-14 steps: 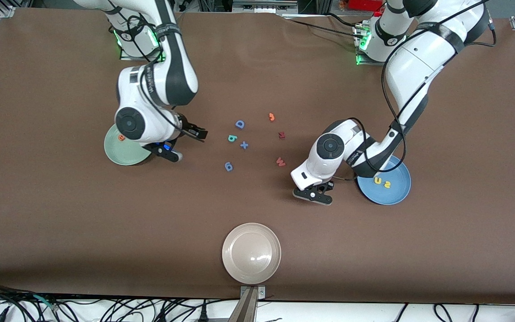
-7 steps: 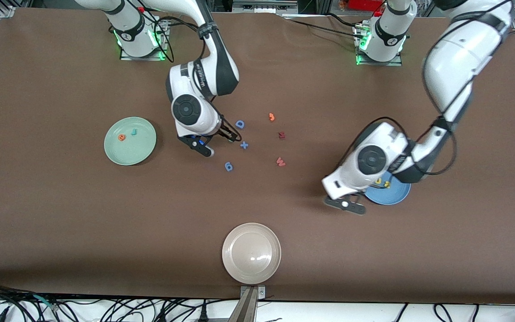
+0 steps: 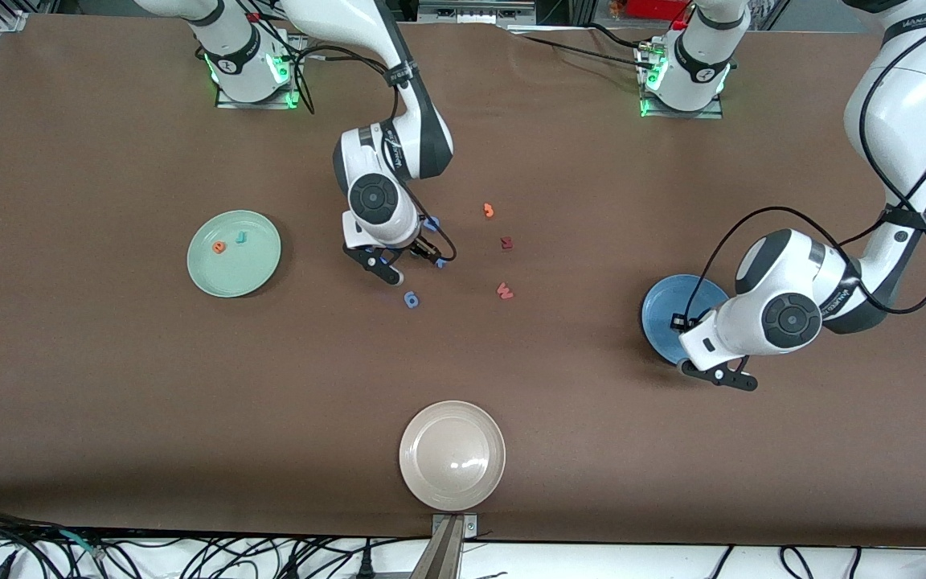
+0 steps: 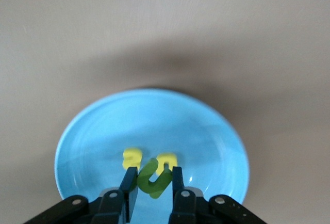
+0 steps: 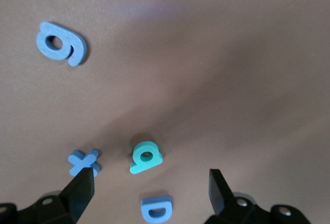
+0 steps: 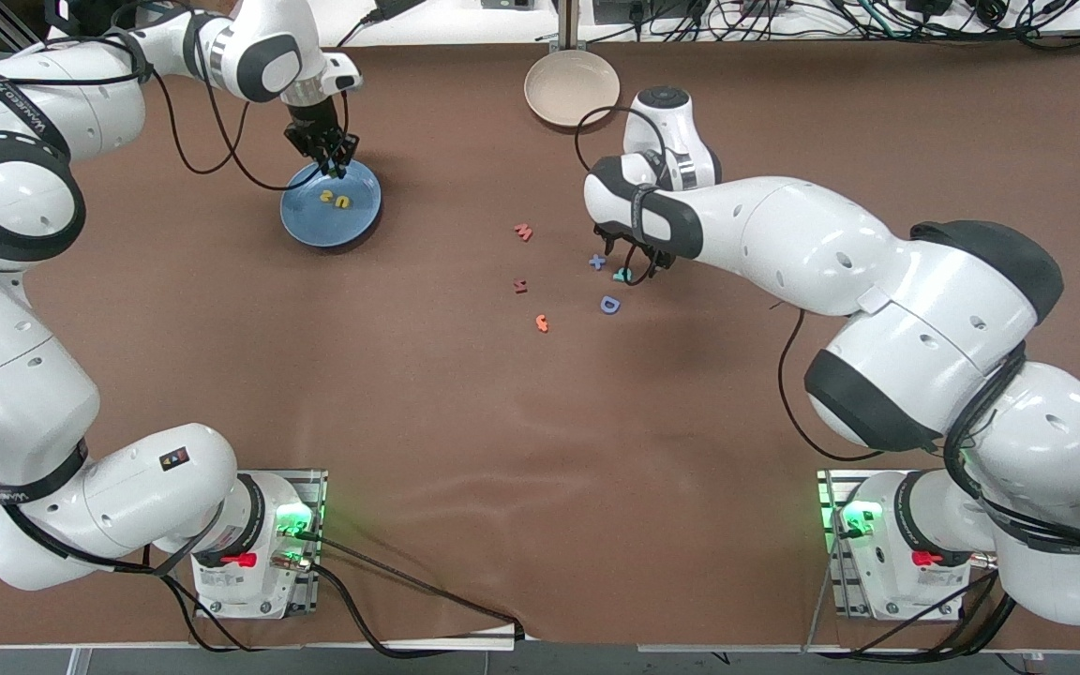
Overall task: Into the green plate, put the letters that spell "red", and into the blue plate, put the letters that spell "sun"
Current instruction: 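Drop the green s on the blue plate while the right gripper reaches letters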
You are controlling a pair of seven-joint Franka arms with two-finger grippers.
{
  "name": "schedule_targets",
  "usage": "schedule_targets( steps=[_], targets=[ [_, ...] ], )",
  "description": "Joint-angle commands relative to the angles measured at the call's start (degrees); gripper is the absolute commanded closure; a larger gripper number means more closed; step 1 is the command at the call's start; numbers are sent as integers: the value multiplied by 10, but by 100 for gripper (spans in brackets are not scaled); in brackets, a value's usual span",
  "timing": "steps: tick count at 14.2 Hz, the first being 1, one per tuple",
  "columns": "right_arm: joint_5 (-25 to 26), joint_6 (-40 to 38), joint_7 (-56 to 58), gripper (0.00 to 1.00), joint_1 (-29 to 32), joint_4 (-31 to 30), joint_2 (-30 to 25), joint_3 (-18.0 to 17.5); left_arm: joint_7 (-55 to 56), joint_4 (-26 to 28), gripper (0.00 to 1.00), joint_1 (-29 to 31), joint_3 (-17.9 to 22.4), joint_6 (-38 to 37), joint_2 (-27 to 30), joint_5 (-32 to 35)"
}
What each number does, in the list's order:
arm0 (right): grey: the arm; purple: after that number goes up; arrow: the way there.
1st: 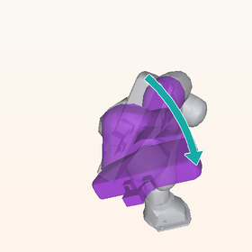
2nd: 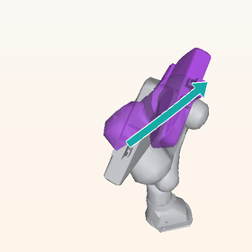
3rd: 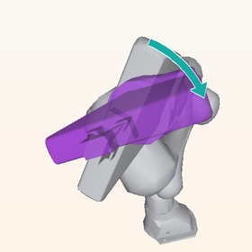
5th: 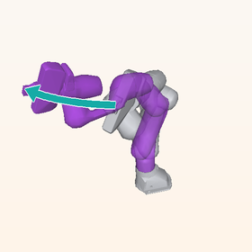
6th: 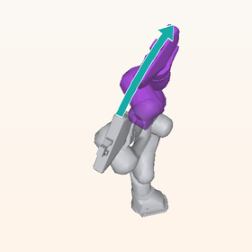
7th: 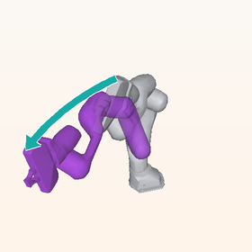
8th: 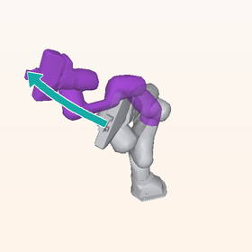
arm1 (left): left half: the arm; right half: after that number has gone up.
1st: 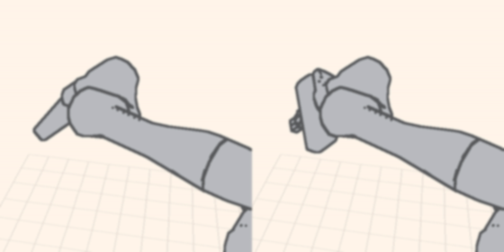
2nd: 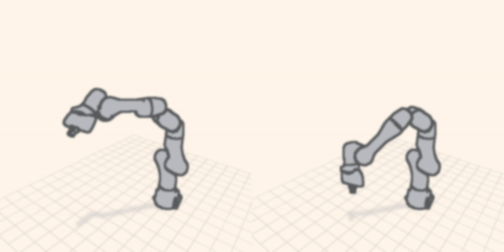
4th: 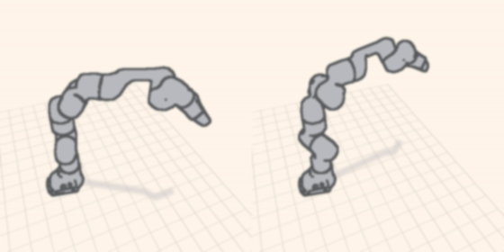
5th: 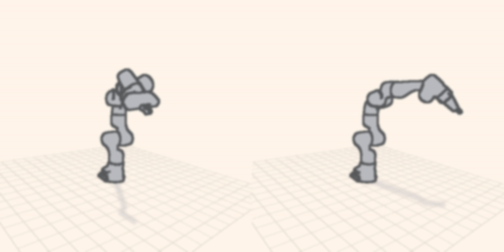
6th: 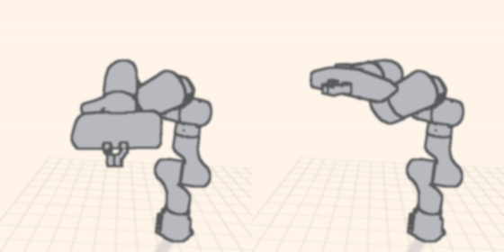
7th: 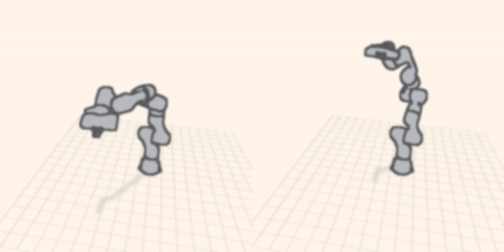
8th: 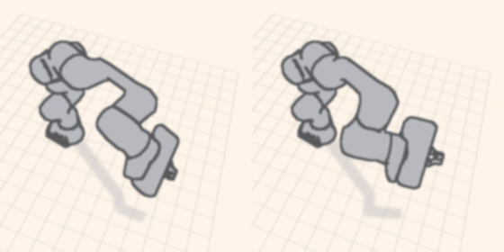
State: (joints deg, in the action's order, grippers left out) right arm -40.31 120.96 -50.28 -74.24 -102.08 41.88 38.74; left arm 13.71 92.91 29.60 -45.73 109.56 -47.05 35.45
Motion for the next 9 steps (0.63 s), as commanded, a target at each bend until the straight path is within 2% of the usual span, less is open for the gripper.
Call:
schedule_targets(
  steps=[1,3,4,5,6,7,9],
  targets=[
    [-21,16,-8,1,-1,5,16,-4,4,98,82,36,-13,26,59,10],
    [-21,16,-8,1,-1,5,23,-8,4,159,82,80,-20,82,79,10],
    [-23,17,-9,2,-1,5,27,-9,4,175,79,97,-27,98,79,11],
    [-24,17,-9,2,-1,5,28,-9,5,186,71,102,-31,110,78,10],
    [-25,17,-9,2,-1,5,29,-9,5,187,21,102,-31,111,78,10],
    [-25,17,-9,6,-1,5,29,-9,5,185,0,102,-32,111,79,10],
    [-25,17,-9,18,-1,6,29,-9,5,180,0,102,-35,108,82,7]
  ],
)
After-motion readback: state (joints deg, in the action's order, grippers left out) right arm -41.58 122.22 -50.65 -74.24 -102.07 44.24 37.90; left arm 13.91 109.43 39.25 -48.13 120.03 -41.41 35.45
